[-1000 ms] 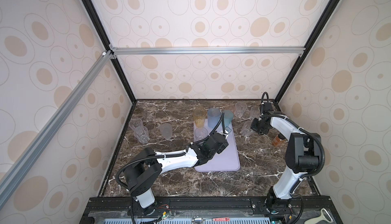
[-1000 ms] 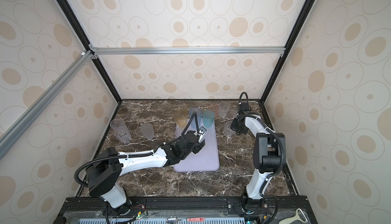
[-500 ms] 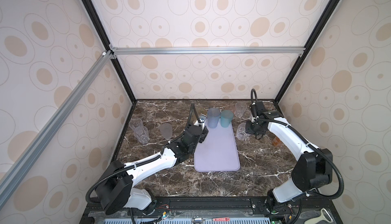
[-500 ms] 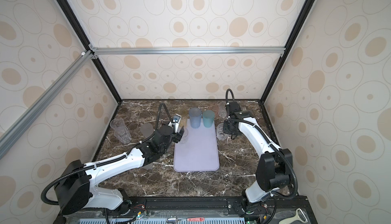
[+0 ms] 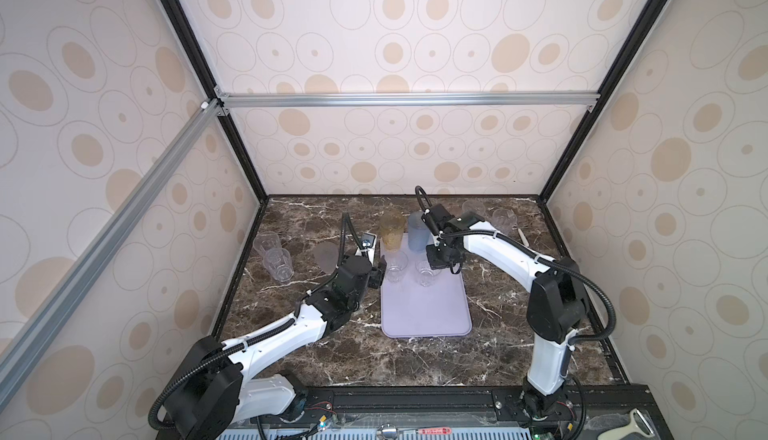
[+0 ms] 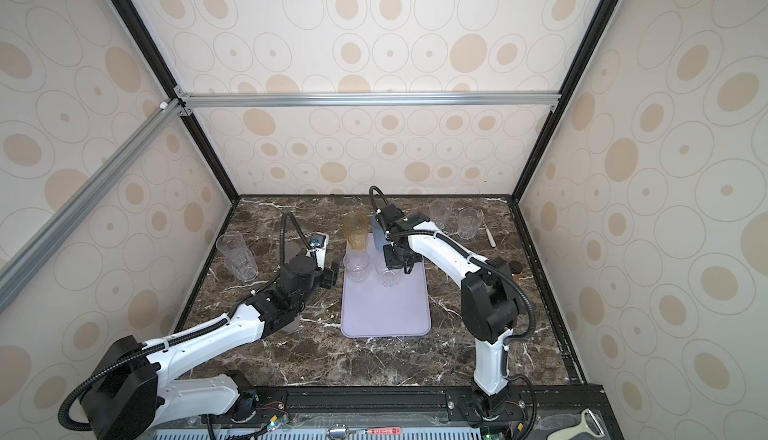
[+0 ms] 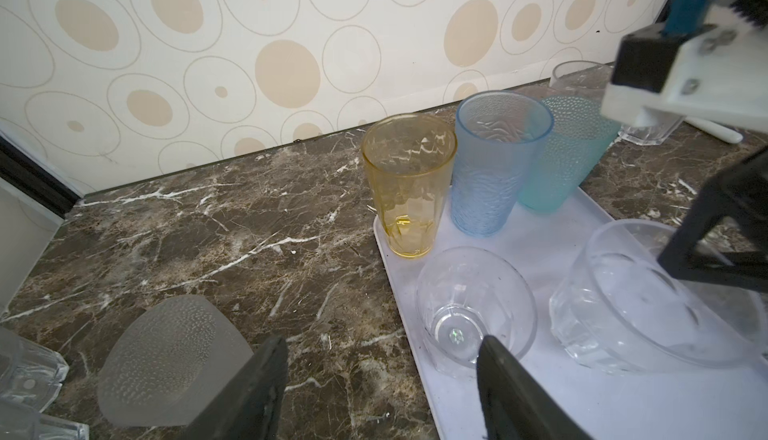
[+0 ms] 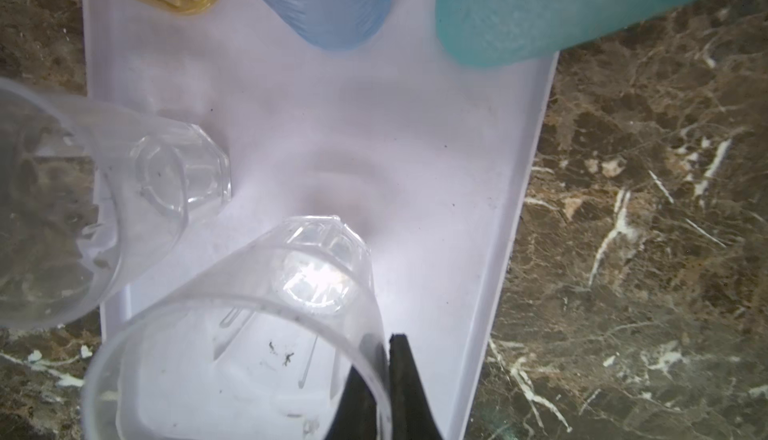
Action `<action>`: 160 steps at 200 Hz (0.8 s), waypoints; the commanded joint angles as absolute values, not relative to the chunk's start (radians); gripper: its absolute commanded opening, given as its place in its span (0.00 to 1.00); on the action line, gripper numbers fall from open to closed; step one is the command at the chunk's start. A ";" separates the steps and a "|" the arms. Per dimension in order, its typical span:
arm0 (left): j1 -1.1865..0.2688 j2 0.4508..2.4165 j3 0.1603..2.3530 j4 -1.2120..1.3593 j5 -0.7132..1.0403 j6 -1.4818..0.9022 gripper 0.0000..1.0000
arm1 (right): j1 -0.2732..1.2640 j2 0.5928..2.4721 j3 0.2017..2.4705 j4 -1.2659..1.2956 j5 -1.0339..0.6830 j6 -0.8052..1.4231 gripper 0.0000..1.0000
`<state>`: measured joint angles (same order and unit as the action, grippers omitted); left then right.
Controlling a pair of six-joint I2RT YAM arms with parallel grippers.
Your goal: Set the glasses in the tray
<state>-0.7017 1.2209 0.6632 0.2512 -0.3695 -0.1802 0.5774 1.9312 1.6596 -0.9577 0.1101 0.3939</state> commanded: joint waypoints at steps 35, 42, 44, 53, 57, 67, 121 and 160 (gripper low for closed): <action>-0.691 1.205 0.661 0.316 -0.354 -0.199 0.71 | 0.576 2.036 1.797 -0.975 0.160 0.378 0.00; -0.690 1.209 0.660 0.320 -0.351 -0.199 0.71 | 0.576 2.048 1.809 -0.978 0.168 0.375 0.00; -0.691 1.210 0.658 0.320 -0.351 -0.198 0.71 | 0.577 2.052 1.812 -0.979 0.170 0.375 0.00; -0.689 1.219 0.658 0.322 -0.347 -0.198 0.71 | 0.574 2.064 1.822 -0.983 0.174 0.371 0.00; -0.690 1.223 0.662 0.320 -0.345 -0.197 0.71 | 0.574 2.071 1.827 -0.984 0.175 0.369 0.00; -0.689 1.232 0.666 0.315 -0.338 -0.199 0.71 | 0.575 2.081 1.835 -0.986 0.182 0.367 0.01; -0.689 1.304 0.661 0.343 -0.170 -0.281 0.60 | 0.572 2.126 1.855 -0.990 0.175 0.364 0.05; -0.689 1.348 0.641 0.361 -0.095 -0.353 0.51 | 0.571 2.123 1.852 -0.983 0.175 0.365 0.09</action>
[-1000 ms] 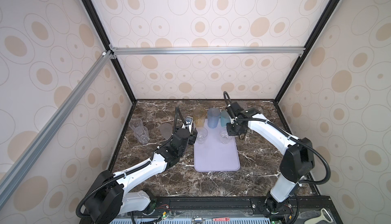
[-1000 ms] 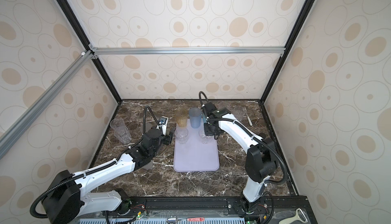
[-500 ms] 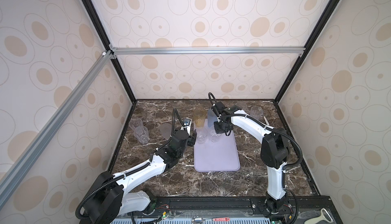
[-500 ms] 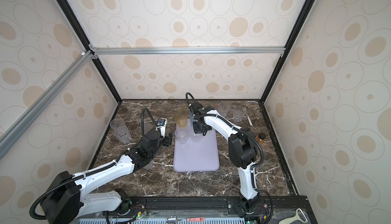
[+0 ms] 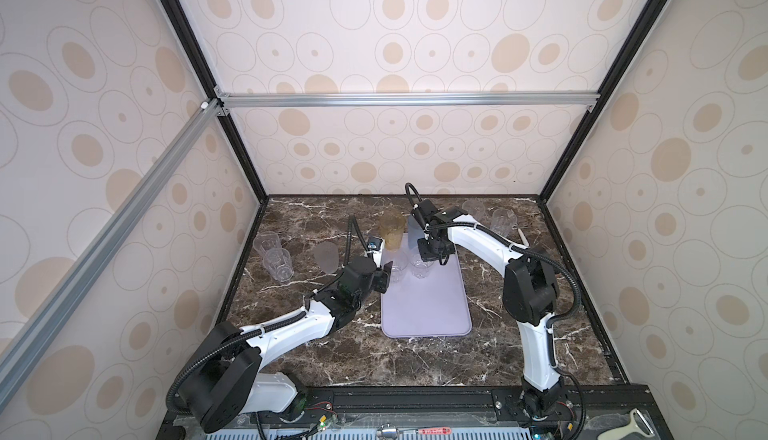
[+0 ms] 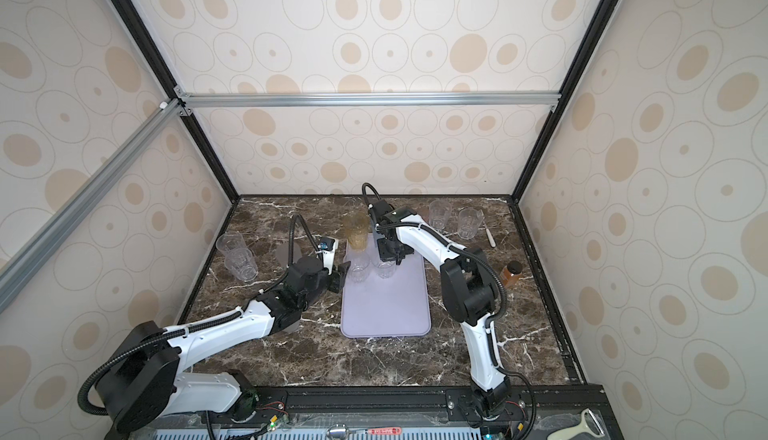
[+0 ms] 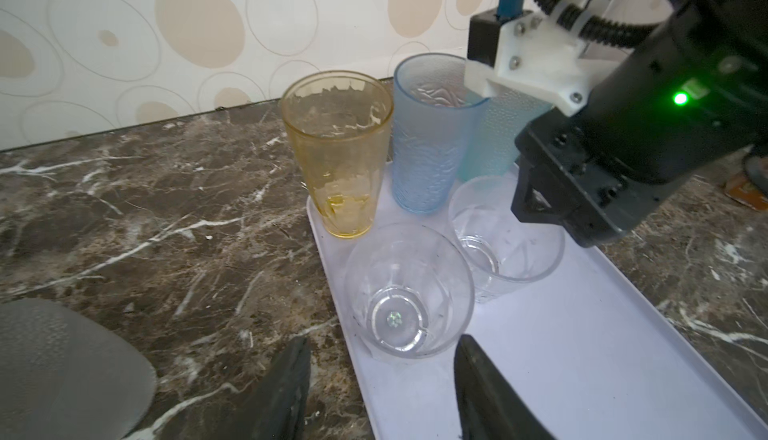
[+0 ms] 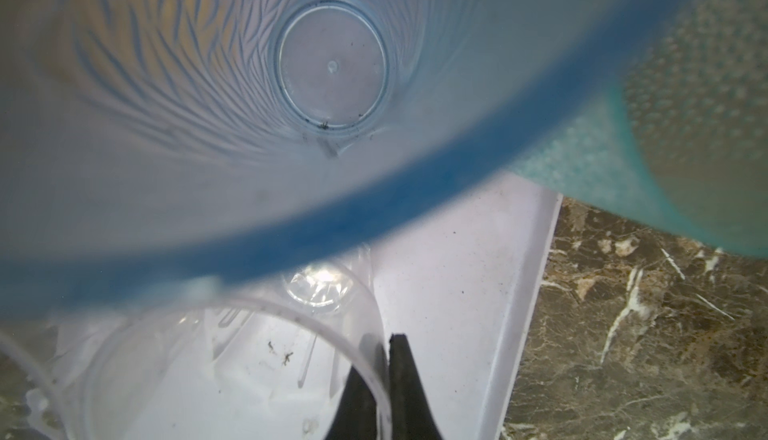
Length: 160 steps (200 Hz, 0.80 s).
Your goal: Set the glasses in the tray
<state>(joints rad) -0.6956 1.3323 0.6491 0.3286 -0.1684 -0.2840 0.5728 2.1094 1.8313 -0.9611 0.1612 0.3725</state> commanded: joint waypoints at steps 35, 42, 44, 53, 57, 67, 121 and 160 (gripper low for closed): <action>-0.692 1.353 0.622 0.369 -0.070 -0.376 0.48 | 0.571 2.116 1.852 -0.982 0.165 0.367 0.14; -0.695 1.351 0.620 0.367 -0.066 -0.379 0.47 | 0.571 2.113 1.852 -0.983 0.163 0.368 0.17; -0.694 1.351 0.621 0.366 -0.066 -0.379 0.47 | 0.571 2.114 1.851 -0.983 0.162 0.368 0.17; -0.696 1.347 0.621 0.355 -0.066 -0.382 0.47 | 0.571 2.109 1.849 -0.982 0.161 0.370 0.18; -0.698 1.343 0.622 0.350 -0.067 -0.382 0.46 | 0.572 2.105 1.848 -0.982 0.161 0.371 0.19; -0.699 1.329 0.623 0.336 -0.074 -0.383 0.46 | 0.572 2.100 1.844 -0.981 0.159 0.373 0.20; -0.765 1.306 0.612 0.299 -0.064 -0.380 0.45 | 0.571 2.074 1.826 -0.972 0.146 0.377 0.21; -0.805 1.371 0.615 0.306 -0.058 -0.373 0.45 | 0.571 2.044 1.788 -0.953 0.125 0.388 0.21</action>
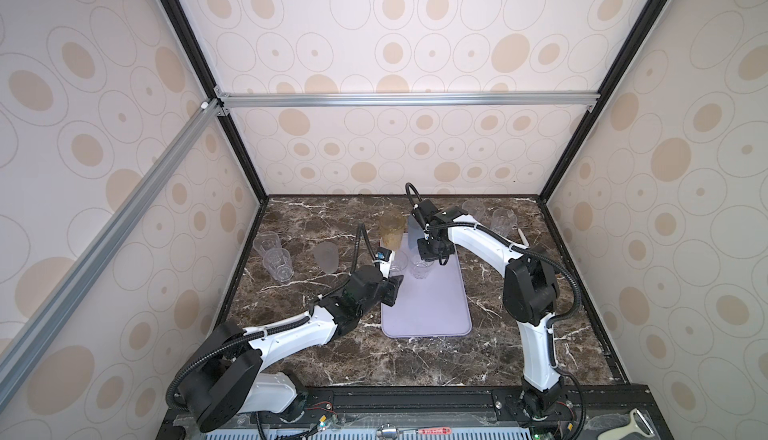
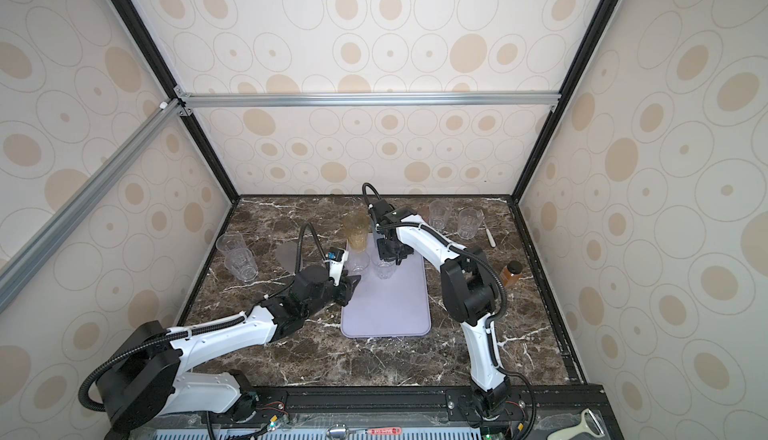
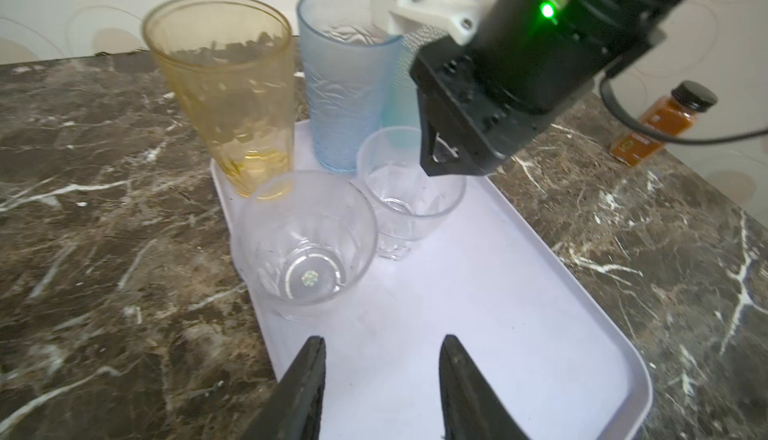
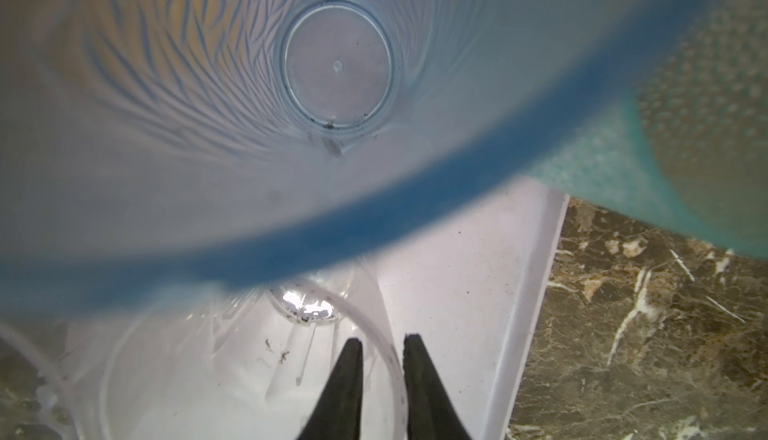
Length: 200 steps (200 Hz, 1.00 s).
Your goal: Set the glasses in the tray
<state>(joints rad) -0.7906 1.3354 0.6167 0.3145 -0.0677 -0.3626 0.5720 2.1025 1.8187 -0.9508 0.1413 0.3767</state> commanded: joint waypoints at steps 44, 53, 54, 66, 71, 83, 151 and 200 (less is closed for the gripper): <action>-0.805 1.458 0.647 0.345 -0.098 -0.339 0.45 | 0.571 2.043 1.773 -0.951 0.130 0.389 0.21; -0.805 1.480 0.660 0.347 -0.116 -0.328 0.45 | 0.572 2.041 1.772 -0.947 0.130 0.389 0.21; -0.805 1.483 0.661 0.348 -0.119 -0.327 0.45 | 0.571 2.041 1.773 -0.947 0.129 0.390 0.21; -0.803 1.509 0.679 0.349 -0.138 -0.306 0.45 | 0.571 2.042 1.770 -0.945 0.132 0.388 0.21; -0.802 1.518 0.686 0.349 -0.144 -0.298 0.45 | 0.571 2.043 1.769 -0.944 0.133 0.387 0.21; -0.797 1.543 0.703 0.348 -0.154 -0.288 0.45 | 0.569 2.045 1.772 -0.946 0.138 0.385 0.21; -0.753 1.610 0.752 0.380 -0.179 -0.261 0.47 | 0.561 2.050 1.756 -0.930 0.139 0.383 0.21; -0.737 1.654 0.781 0.391 -0.175 -0.234 0.48 | 0.556 2.059 1.765 -0.923 0.135 0.383 0.21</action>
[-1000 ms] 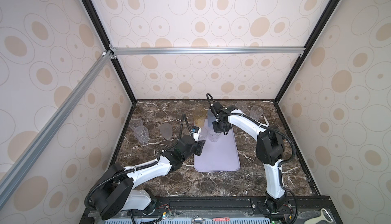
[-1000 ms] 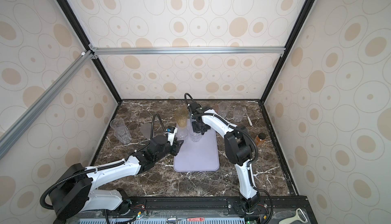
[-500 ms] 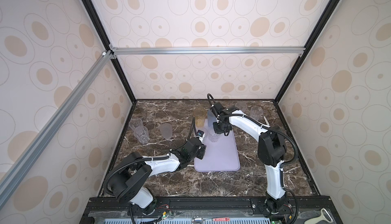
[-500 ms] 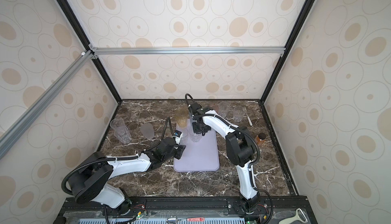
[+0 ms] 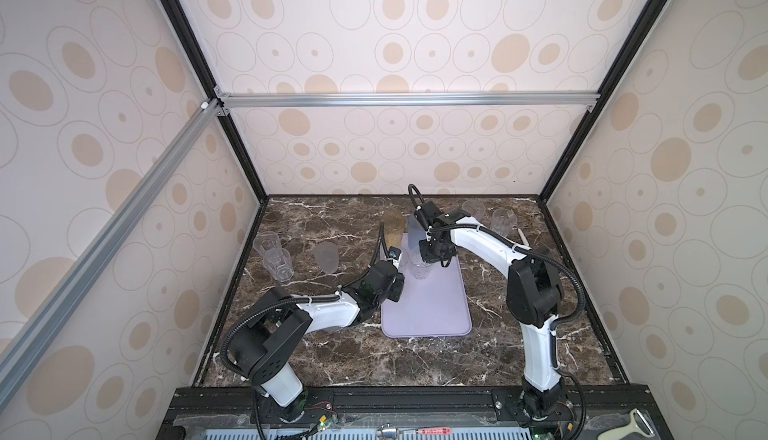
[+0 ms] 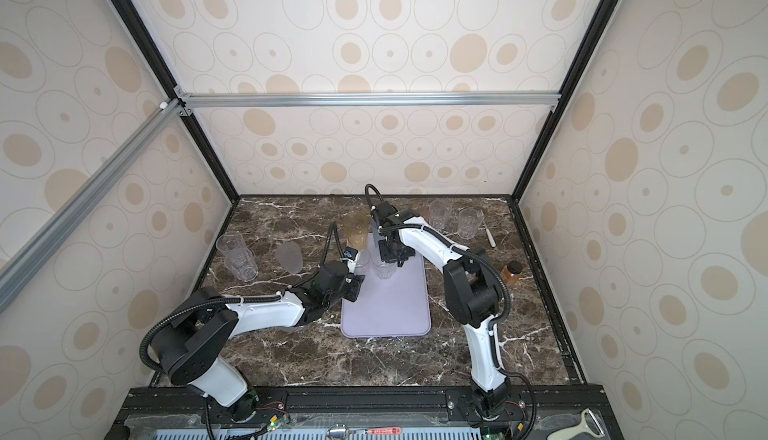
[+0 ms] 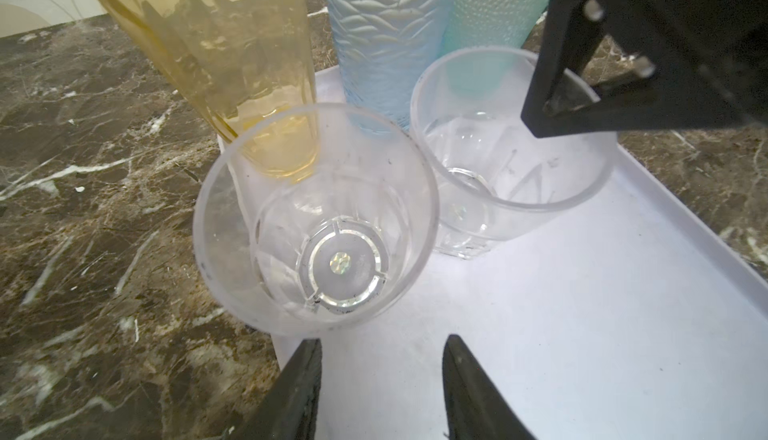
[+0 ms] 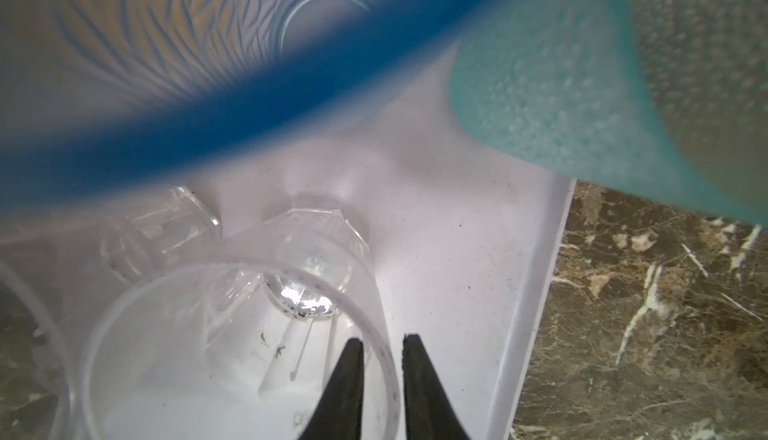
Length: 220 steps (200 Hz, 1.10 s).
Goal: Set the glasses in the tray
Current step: 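Raise the right gripper and move it toward the remaining clear glasses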
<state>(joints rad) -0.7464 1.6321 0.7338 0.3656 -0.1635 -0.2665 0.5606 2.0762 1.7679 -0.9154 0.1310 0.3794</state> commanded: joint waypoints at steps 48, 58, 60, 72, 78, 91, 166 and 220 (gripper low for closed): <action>-0.737 1.623 0.784 0.378 -0.165 -0.242 0.48 | 0.550 2.084 1.787 -0.907 0.139 0.387 0.20; -0.737 1.611 0.781 0.371 -0.164 -0.244 0.48 | 0.551 2.092 1.798 -0.909 0.139 0.387 0.20; -0.738 1.609 0.782 0.369 -0.164 -0.243 0.48 | 0.550 2.094 1.798 -0.909 0.139 0.388 0.20; -0.737 1.591 0.775 0.364 -0.158 -0.248 0.48 | 0.550 2.097 1.799 -0.902 0.138 0.390 0.20; -0.738 1.581 0.770 0.363 -0.154 -0.250 0.48 | 0.550 2.096 1.797 -0.899 0.136 0.388 0.20; -0.737 1.556 0.760 0.355 -0.150 -0.257 0.49 | 0.550 2.086 1.803 -0.913 0.130 0.382 0.21; -0.738 1.321 0.663 0.342 -0.290 -0.250 0.56 | 0.444 1.848 1.803 -0.934 0.146 0.354 0.33; -0.734 1.197 0.613 0.324 -0.456 -0.198 0.76 | 0.260 1.818 1.737 -0.759 0.118 0.476 0.38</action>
